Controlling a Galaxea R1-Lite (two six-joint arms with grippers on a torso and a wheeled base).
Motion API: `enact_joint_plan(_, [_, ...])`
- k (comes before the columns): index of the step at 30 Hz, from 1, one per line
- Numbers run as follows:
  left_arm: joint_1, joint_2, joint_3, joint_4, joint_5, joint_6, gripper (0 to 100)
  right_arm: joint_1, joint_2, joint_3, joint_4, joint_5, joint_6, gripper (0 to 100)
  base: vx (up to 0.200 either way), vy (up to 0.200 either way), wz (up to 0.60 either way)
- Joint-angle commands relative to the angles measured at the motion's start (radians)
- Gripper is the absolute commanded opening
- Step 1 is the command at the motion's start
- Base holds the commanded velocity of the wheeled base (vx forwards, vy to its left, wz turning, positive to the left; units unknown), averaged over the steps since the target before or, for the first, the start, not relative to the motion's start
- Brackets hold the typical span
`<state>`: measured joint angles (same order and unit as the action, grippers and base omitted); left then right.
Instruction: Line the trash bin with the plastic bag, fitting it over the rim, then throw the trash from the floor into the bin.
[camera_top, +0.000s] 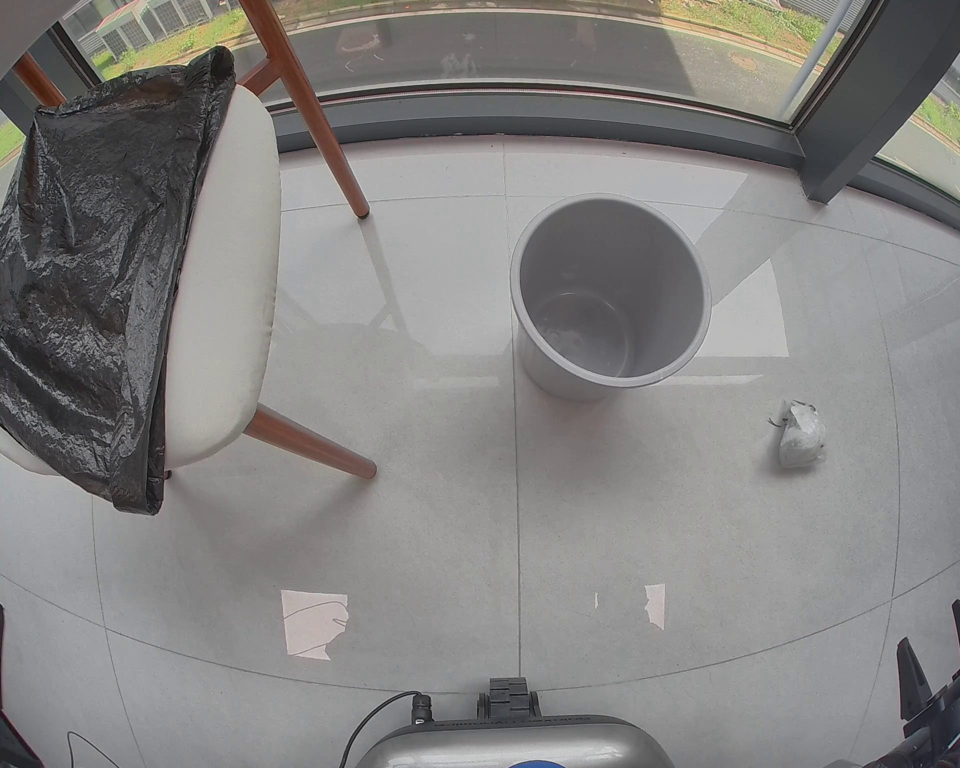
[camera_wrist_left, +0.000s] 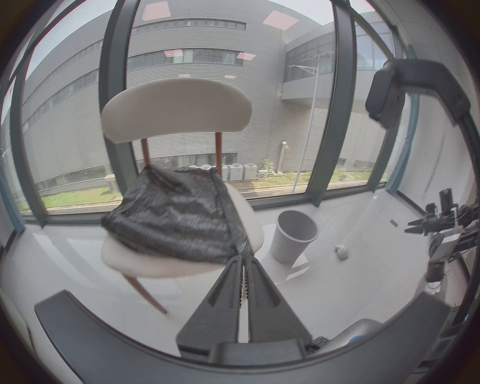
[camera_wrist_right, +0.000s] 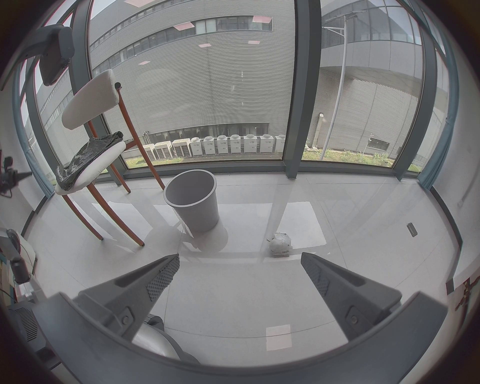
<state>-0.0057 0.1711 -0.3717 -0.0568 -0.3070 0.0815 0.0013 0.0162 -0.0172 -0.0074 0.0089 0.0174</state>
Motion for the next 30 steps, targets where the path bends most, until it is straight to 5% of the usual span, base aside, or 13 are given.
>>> enact_joint_plan(1, [0.001, 0.246, -0.207, 0.000, -0.110, -0.003, 0, 0.000, -0.016, 0.017, 0.000, 0.000, 0.002, 100, 0.000, 0.000, 0.00])
enact_joint_plan(8, [0.001, 0.519, -0.432, -0.003, -0.156, 0.011, 0, 0.000, -0.016, 0.017, 0.000, 0.000, 0.002, 100, 0.000, 0.000, 0.00])
enact_joint_plan(19, [-0.007, 0.775, -0.596, -0.008, -0.158, 0.075, 0, 0.000, -0.016, 0.017, 0.000, -0.003, 0.007, 100, 0.000, 0.000, 0.00])
enact_joint_plan(30, [-0.165, 1.010, -0.791, -0.001, -0.104, 0.066, 0, 0.000, -0.016, 0.017, 0.000, -0.003, 0.006, 100, 0.000, 0.000, 0.00])
